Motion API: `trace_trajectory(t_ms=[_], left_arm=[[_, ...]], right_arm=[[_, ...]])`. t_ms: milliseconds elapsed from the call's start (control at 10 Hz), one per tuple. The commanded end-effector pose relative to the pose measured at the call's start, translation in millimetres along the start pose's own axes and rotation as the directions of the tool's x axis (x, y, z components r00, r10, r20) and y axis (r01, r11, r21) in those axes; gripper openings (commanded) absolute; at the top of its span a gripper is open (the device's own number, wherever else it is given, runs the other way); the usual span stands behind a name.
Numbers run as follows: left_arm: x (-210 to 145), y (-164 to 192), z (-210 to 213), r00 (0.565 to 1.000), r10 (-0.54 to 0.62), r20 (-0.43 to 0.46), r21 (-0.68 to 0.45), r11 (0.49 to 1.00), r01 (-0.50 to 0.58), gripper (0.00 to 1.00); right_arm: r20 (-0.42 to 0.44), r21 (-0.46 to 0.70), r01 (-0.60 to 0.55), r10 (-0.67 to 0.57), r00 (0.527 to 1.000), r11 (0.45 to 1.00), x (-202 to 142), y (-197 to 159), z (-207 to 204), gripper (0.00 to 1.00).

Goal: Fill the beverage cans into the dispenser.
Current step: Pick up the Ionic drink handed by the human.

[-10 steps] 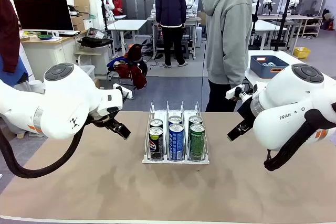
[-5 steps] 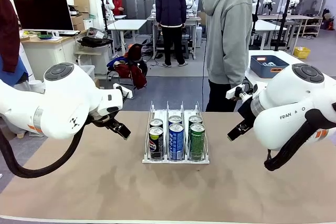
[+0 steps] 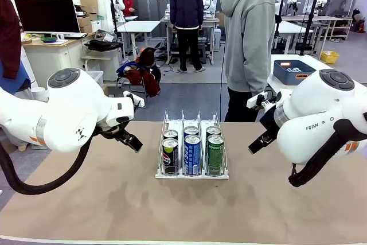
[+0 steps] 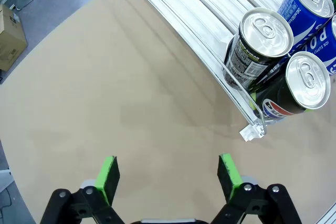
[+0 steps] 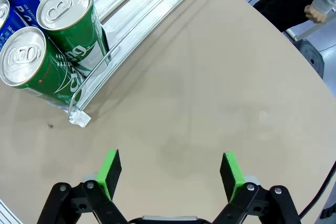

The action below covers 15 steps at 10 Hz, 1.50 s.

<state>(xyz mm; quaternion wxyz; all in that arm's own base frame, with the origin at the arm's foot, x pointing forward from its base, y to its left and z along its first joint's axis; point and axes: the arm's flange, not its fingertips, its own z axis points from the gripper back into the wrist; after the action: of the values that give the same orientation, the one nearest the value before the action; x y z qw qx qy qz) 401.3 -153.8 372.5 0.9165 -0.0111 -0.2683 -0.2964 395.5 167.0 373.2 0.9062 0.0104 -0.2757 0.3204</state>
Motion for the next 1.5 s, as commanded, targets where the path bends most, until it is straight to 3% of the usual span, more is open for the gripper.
trace_trajectory(t_ms=[0,100,200,300,500,700,1000,1200,1300,1400], left_arm=[[-0.6,2.1,0.0,1.0,0.005,0.0,0.001,1.0,-0.005,1.0],[0.0,0.0,0.0,1.0,0.0,0.0,0.0,1.0,0.0,1.0],[1.2,-3.6,-2.8,0.997,-0.018,-0.072,-0.051,0.999,0.015,1.0],[9.2,-5.6,2.1,0.995,-0.033,-0.099,-0.124,0.992,0.021,1.0],[-0.8,1.7,39.9,0.984,-0.113,-0.138,-0.28,0.958,0.071,1.0],[2.1,6.4,69.1,0.979,-0.182,-0.094,-0.384,0.914,0.133,1.0],[8.6,21.4,142.4,0.952,-0.303,0.052,-0.528,0.801,0.284,1.0],[16.8,46.2,173.7,0.931,-0.327,0.16,-0.474,0.802,0.363,1.0],[18.7,62.8,189.6,0.919,-0.346,0.19,-0.527,0.754,0.393,1.0],[19.1,74.0,200.6,0.926,-0.314,0.209,-0.548,0.747,0.376,1.0]], right_arm=[[0.0,0.0,0.001,-0.001,1.0,1.0,0.0,-0.1,0.0,1.0],[0.0,0.0,0.001,-0.001,1.0,1.0,0.0,-0.1,0.0,1.0],[0.0,0.0,0.0,0.0,1.0,1.0,0.0,0.0,0.0,1.0],[0.002,0.083,-0.104,0.105,0.995,0.991,14.1,-4.5,3.7,1.0],[-0.022,0.25,-0.147,0.157,0.987,0.957,9.7,18.8,39.2,1.0],[0.01,0.318,-0.228,0.237,0.971,0.92,17.9,14.8,74.2,1.0],[0.039,0.382,-0.297,0.305,0.951,0.875,37.2,-4.9,140.0,1.0],[0.096,0.418,-0.294,0.28,0.955,0.859,48.2,-40.7,175.3,1.0],[0.12,0.471,-0.295,0.271,0.955,0.831,48.8,-52.6,189.5,1.0],[0.124,0.472,-0.275,0.246,0.961,0.838,49.7,-69.6,201.5,1.0]])
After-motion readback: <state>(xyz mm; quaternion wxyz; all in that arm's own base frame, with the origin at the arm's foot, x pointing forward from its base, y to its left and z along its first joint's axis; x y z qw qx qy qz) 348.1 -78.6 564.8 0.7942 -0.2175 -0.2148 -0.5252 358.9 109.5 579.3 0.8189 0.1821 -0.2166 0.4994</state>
